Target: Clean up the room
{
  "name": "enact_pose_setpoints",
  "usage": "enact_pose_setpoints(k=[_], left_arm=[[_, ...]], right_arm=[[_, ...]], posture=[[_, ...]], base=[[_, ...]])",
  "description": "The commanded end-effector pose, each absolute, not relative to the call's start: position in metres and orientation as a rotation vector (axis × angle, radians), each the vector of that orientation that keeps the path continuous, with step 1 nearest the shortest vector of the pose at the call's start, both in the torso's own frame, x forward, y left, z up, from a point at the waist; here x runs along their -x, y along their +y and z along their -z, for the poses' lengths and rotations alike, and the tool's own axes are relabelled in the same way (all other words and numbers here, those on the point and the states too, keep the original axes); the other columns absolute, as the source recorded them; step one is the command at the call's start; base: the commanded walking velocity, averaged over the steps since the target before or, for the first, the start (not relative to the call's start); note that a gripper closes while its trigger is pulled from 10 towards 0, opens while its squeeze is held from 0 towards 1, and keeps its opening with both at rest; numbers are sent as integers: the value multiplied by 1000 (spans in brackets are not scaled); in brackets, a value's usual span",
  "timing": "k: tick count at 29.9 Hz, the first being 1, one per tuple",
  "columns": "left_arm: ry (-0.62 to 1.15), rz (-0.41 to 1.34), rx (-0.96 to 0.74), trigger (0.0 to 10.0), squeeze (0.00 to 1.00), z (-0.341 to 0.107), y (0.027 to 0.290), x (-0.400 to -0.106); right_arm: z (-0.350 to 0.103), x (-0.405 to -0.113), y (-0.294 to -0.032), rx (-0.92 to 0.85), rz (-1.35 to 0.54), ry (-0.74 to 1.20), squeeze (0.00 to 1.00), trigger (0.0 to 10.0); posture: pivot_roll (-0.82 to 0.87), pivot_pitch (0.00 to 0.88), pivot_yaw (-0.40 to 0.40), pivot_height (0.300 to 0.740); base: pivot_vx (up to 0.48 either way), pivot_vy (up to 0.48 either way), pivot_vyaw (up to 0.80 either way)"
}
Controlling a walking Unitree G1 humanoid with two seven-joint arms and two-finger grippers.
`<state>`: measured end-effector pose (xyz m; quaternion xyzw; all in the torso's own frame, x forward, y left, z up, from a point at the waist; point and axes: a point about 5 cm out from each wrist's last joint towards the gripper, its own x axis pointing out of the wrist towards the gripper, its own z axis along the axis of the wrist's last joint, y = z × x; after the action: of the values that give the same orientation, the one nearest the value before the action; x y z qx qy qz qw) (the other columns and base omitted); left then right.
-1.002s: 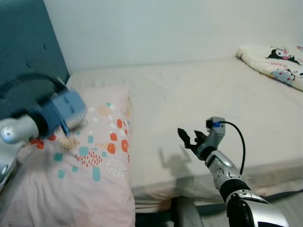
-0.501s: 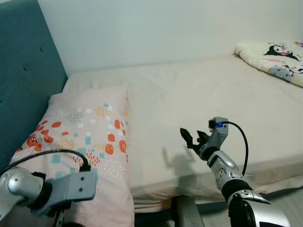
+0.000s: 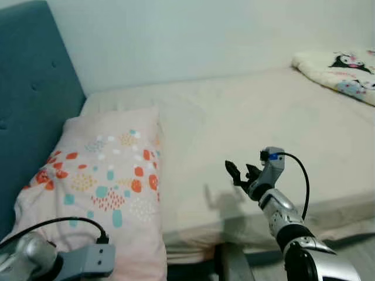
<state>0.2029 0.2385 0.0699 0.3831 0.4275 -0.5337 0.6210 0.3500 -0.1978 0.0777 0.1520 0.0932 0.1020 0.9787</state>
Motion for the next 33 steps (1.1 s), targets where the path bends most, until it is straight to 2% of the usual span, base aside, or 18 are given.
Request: enact_pose_setpoints(k=[1, 4, 7, 10, 12, 14, 16, 17, 20, 24, 28, 30, 31, 33], left_arm=[[981, 1175, -927, 10000, 0, -62, 242, -209], [717, 1152, -1002, 10000, 0, -61, 217, -237], [615, 1099, -998, 10000, 0, -67, 206, -251], [404, 1040, -998, 10000, 0, -83, 177, -278], [374, 1026, -1008, 10000, 0, -85, 173, -282], [235, 904, -1041, 10000, 0, -99, 162, -306], [235, 904, -1041, 10000, 0, -99, 162, -306], [138, 791, -1098, 10000, 0, -112, 157, -326], [117, 754, -1127, 10000, 0, -115, 158, -332], [180, 684, -1274, 10000, 0, -106, 180, -340], [206, 675, -1298, 10000, 0, -101, 186, -339], [330, 721, -1320, 10000, 0, -85, 203, -330], [330, 721, -1320, 10000, 0, -85, 203, -330], [479, 762, -1343, 10000, 0, -69, 225, -317]], right_arm=[[-77, -350, -197, -304, -207, 193, 0, 10000], [-77, -350, -196, -306, -206, 194, 0, 10000], [-76, -350, -196, -307, -207, 194, 0, 10000], [-77, -350, -196, -308, -206, 191, 0, 10000], [-77, -350, -197, -308, -205, 190, 0, 10000], [-78, -350, -198, -309, -201, 187, 0, 10000], [-78, -350, -198, -309, -201, 187, 0, 10000], [-78, -350, -199, -311, -197, 184, 0, 10000], [-78, -350, -199, -311, -197, 183, 0, 10000], [-77, -349, -199, -311, -195, 184, 0, 10000], [-76, -349, -199, -312, -194, 185, 0, 10000], [-76, -349, -200, -311, -192, 186, 0, 10000], [-76, -349, -200, -311, -192, 186, 0, 10000], [-77, -349, -201, -309, -190, 185, 0, 10000]], posture=[[-67, 0, 1, 525], [-70, 0, 1, 525], [-71, 0, 0, 525], [-76, 0, 3, 525], [-76, 0, 3, 525], [-80, 0, 5, 525], [-80, 0, 5, 525], [-81, 0, 5, 525], [-81, 0, 5, 525], [-86, 0, 8, 525], [-86, 0, 8, 525], [-88, 0, 5, 525], [-88, 0, 5, 525], [-90, 0, 4, 525]], base=[[0, 0, 0], [0, 0, 0], [0, 0, 0], [0, 0, 0], [0, 0, 0], [0, 0, 0], [0, 0, 0], [0, 0, 0], [0, 0, 0], [0, 0, 0], [0, 0, 0], [0, 0, 0], [0, 0, 0], [0, 0, 0]])
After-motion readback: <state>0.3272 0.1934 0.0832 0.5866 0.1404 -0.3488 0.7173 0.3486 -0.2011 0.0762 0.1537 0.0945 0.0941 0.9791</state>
